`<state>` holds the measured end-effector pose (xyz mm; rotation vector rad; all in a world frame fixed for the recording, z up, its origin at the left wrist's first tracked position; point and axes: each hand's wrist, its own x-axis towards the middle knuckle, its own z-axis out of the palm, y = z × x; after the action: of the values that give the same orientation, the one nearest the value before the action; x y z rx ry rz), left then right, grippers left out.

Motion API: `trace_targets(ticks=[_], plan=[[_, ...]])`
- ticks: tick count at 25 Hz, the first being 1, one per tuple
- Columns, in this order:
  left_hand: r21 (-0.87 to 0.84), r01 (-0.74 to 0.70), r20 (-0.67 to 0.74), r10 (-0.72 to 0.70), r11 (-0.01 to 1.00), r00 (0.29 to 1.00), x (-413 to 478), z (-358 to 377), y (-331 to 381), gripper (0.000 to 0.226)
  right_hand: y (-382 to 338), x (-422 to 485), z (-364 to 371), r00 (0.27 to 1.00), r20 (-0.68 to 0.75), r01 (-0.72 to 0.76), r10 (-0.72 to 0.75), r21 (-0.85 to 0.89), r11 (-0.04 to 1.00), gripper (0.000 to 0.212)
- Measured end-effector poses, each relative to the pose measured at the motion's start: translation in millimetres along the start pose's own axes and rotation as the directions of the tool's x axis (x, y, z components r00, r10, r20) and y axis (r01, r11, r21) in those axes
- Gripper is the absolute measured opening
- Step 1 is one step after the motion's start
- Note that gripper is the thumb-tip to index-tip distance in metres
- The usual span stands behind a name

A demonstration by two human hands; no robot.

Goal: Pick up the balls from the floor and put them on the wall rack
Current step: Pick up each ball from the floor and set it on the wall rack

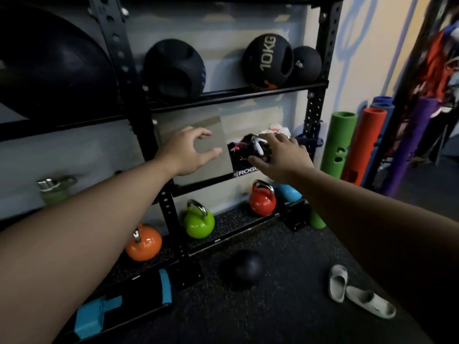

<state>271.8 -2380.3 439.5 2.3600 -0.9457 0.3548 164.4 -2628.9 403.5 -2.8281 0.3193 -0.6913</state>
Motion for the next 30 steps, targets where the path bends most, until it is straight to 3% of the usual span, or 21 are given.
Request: trace_targets(ticks=[8,11,16,25,28,30], plan=[[-0.063,0.088,0.236,-0.071,0.994,0.969,-5,163,-38,0.088,77,-37,118,0.968,0.227,-0.094,0.106,-0.064,0.994,0.083],[-0.058,0.17,0.323,-0.142,0.984,0.936,-3,226,-85,0.096,101,-35,183,0.942,0.309,-0.112,0.132,-0.083,0.99,0.09],[-0.066,0.358,0.465,-0.289,0.931,0.837,10,343,-187,0.089,147,-10,317,0.874,0.447,-0.168,0.193,-0.095,0.981,0.098],[-0.027,0.566,0.686,-0.397,0.824,0.61,21,634,-349,0.061,260,17,638,0.737,0.655,-0.132,0.166,-0.101,0.986,0.104],[0.009,0.649,0.673,-0.485,0.761,0.559,3,746,-408,0.067,303,9,765,0.678,0.721,-0.12,0.144,-0.084,0.989,0.112],[0.006,0.758,0.629,-0.592,0.652,0.504,-13,813,-440,0.079,329,-1,838,0.645,0.751,-0.125,0.143,-0.082,0.989,0.117]])
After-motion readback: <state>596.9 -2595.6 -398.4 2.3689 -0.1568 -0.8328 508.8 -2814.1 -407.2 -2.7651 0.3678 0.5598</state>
